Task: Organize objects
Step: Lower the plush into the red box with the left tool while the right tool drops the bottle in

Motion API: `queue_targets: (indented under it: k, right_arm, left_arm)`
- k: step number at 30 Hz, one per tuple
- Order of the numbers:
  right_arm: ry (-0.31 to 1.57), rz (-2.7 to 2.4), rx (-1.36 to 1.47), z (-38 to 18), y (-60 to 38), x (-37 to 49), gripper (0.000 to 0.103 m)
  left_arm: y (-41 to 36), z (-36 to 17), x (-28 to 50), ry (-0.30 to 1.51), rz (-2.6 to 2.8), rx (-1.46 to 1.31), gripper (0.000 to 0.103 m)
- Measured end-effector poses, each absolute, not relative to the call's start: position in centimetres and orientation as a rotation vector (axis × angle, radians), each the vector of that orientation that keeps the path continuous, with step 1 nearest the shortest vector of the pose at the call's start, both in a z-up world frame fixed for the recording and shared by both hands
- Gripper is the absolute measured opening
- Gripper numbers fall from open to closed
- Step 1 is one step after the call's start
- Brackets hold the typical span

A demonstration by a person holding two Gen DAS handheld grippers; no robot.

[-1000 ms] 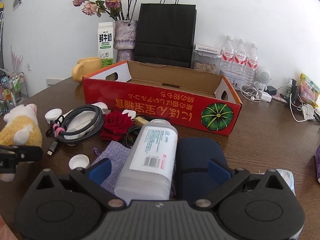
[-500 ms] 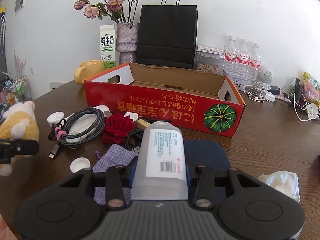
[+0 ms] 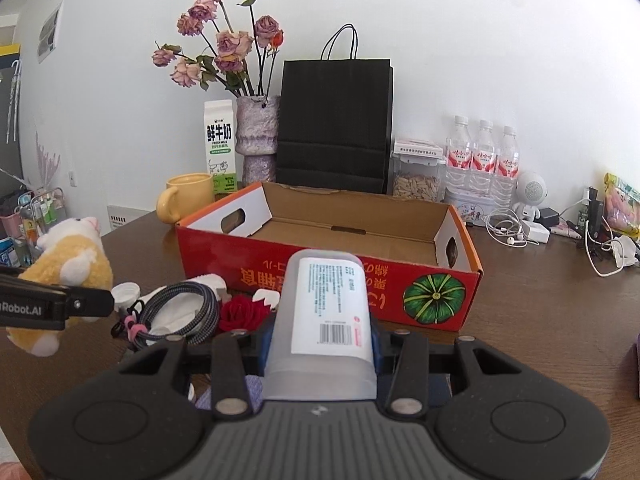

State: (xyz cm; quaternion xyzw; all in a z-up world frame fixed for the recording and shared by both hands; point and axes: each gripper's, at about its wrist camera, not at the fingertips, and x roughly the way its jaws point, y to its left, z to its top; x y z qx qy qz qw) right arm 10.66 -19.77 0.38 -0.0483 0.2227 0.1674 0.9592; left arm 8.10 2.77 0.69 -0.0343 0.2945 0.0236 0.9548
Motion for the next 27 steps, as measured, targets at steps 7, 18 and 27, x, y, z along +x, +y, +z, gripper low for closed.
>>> queue_targets:
  k: [7,18,27]
  right_arm:
    - [0.393,0.347,-0.091,2.4,-19.3,13.6,0.042]
    - [0.348,0.318,-0.079,4.2,-18.2,21.3,0.042]
    - [0.365,0.282,-0.091,3.5,-17.1,28.6,0.042]
  left_arm:
    - [2.1,2.7,12.2,0.552,0.031,-0.074,0.066]
    - [1.2,4.3,20.2,0.497,0.020,-0.099,0.066]
    - [0.6,3.2,26.9,0.504,0.020,-0.110,0.066]
